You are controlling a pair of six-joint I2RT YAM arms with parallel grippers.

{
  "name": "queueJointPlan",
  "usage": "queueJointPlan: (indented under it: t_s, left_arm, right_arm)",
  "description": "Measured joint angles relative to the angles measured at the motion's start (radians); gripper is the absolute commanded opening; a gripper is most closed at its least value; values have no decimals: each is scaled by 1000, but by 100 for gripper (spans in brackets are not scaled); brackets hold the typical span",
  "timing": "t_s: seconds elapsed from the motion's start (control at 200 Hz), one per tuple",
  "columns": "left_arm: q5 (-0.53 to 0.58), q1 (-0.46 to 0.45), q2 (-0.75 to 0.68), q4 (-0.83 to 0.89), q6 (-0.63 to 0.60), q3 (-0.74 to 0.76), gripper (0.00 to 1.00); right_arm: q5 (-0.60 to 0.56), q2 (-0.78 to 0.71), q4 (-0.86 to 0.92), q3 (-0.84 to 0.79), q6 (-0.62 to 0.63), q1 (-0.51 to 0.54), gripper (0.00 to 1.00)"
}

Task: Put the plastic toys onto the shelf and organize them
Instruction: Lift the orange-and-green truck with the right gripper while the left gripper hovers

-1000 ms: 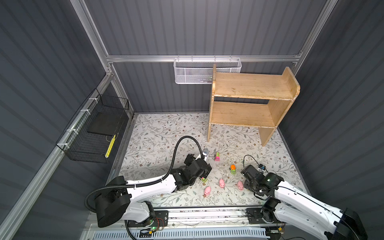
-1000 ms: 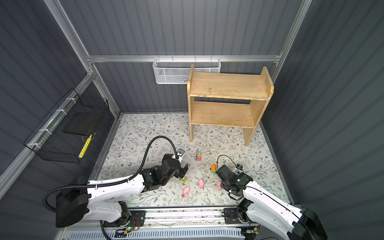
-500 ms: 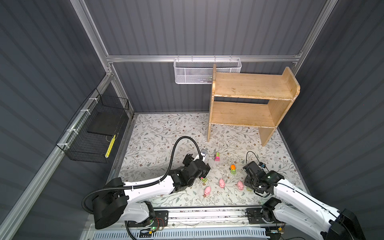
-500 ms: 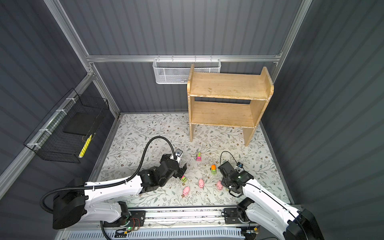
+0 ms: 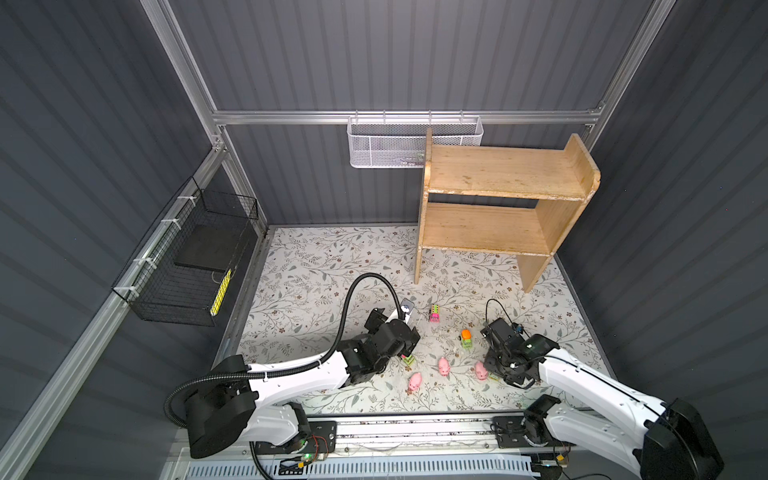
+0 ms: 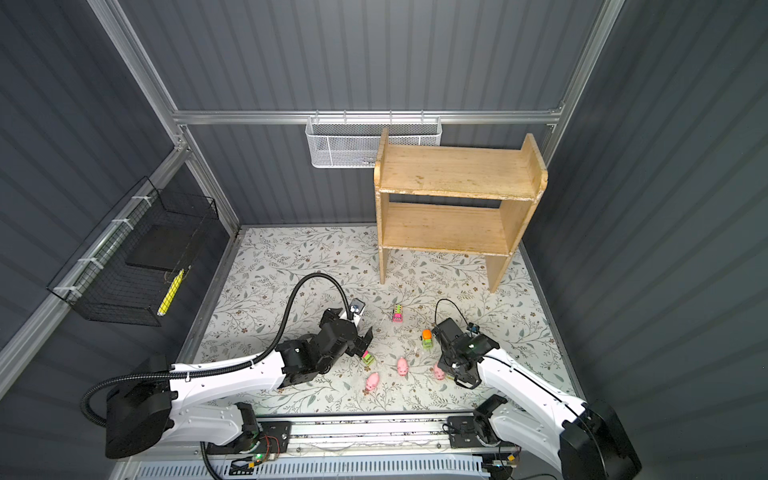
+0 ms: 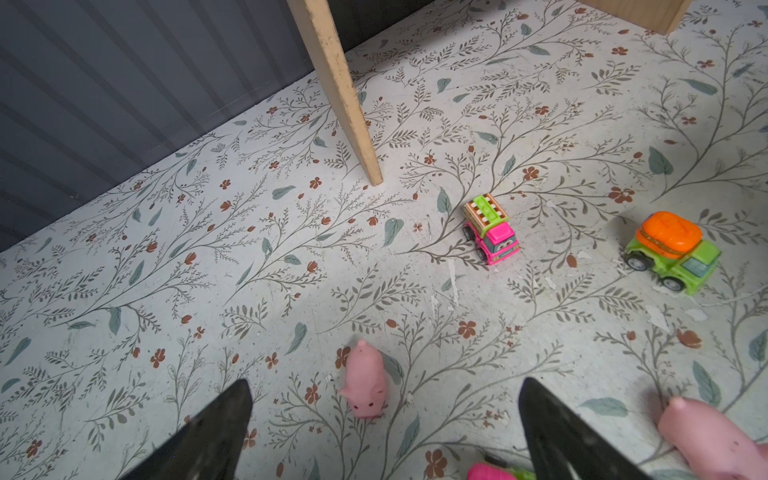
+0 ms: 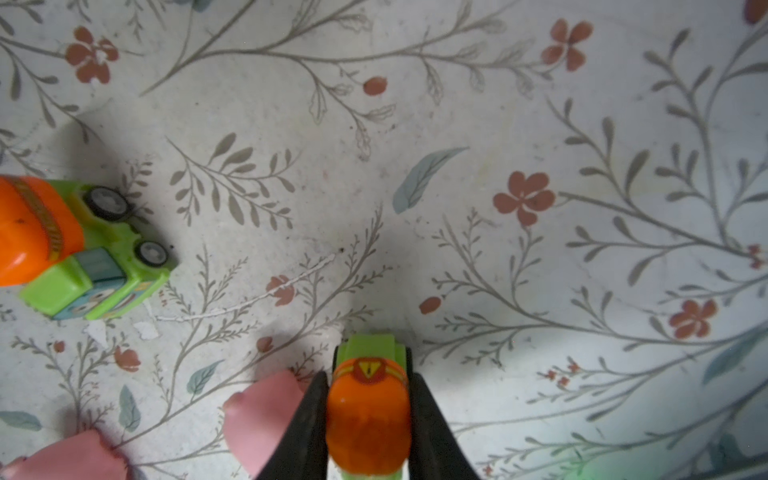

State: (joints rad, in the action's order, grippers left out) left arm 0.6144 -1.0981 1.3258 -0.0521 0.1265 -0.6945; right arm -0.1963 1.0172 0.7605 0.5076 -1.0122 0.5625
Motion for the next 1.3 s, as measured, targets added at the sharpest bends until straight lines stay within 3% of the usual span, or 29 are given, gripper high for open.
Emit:
queueJointPlan:
  t_s: [0.265,0.61,1.011,1.151,1.296]
  left_arm:
    - [0,8,8,0,-12,0,100]
    - [8,22,-11,11,-14,0,100]
    - [23,46,-69,31,-14,1,100]
    - [22,58,-69,34,-14,3,100]
    - [22,66,-84,34,-13,19,100]
  right_arm:
    - [-47,72,-5,113,104,-51,25]
    - [-61,357,-114,317,334,-162,26]
    - [-10,584,-233,449,431,-195,30]
    - [-1,639,-274,488,441,-195,38]
    - [7,650,-306,480,445,-195,53]
